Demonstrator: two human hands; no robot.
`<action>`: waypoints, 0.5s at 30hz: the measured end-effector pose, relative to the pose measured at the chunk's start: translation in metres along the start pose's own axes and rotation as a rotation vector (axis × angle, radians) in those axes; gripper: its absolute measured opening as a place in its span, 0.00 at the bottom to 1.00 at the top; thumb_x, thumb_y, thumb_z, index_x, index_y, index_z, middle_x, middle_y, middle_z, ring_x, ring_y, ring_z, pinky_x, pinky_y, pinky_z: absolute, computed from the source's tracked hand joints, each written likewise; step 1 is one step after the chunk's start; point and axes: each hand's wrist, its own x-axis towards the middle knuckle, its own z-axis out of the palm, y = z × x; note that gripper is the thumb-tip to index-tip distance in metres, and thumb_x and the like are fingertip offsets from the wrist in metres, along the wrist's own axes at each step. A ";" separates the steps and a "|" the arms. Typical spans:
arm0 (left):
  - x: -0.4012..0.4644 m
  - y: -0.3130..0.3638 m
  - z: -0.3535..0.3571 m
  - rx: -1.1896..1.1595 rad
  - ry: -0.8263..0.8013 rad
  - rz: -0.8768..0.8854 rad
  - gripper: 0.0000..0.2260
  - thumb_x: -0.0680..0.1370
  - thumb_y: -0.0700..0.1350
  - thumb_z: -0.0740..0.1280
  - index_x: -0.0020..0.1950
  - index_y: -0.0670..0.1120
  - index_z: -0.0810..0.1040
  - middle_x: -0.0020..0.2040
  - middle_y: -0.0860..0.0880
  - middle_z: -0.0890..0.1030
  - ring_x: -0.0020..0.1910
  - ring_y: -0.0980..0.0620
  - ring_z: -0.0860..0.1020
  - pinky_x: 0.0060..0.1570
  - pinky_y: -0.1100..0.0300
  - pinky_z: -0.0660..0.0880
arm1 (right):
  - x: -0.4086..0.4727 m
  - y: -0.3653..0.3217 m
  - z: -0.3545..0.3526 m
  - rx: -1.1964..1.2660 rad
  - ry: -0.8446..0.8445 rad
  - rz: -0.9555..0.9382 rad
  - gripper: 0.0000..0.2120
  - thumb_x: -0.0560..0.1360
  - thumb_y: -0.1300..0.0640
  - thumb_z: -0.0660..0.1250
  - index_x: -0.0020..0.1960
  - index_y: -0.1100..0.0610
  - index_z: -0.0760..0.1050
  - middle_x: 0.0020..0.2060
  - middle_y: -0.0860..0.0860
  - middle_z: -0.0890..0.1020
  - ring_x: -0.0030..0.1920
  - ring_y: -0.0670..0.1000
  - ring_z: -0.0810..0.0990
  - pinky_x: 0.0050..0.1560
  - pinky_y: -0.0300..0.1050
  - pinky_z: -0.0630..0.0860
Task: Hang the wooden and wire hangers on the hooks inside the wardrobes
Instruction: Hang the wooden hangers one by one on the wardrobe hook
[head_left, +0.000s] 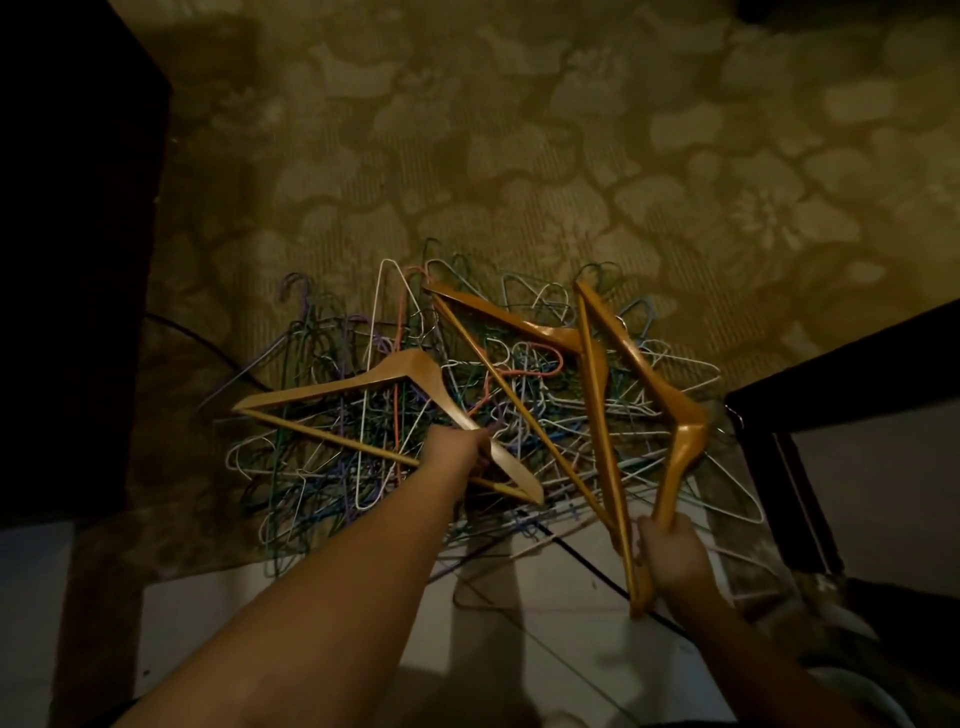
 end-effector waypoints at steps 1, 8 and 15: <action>0.000 -0.001 0.000 -0.019 0.001 -0.001 0.20 0.71 0.38 0.74 0.60 0.37 0.74 0.44 0.39 0.81 0.37 0.42 0.80 0.42 0.48 0.82 | 0.000 0.001 -0.001 0.008 0.013 0.013 0.07 0.78 0.59 0.63 0.41 0.57 0.71 0.33 0.56 0.77 0.35 0.56 0.77 0.40 0.51 0.74; -0.006 0.006 0.000 -0.123 0.020 0.047 0.23 0.73 0.47 0.75 0.62 0.39 0.72 0.45 0.41 0.82 0.35 0.45 0.80 0.32 0.55 0.77 | -0.007 -0.005 -0.017 0.042 0.025 -0.042 0.04 0.78 0.60 0.62 0.45 0.60 0.73 0.33 0.57 0.75 0.32 0.55 0.74 0.34 0.48 0.72; -0.030 0.013 -0.020 -0.042 0.075 0.090 0.07 0.80 0.42 0.63 0.56 0.41 0.73 0.40 0.42 0.76 0.35 0.46 0.74 0.33 0.54 0.73 | -0.018 -0.043 -0.035 0.005 0.021 -0.123 0.06 0.78 0.59 0.61 0.51 0.62 0.73 0.34 0.58 0.75 0.33 0.56 0.75 0.35 0.50 0.73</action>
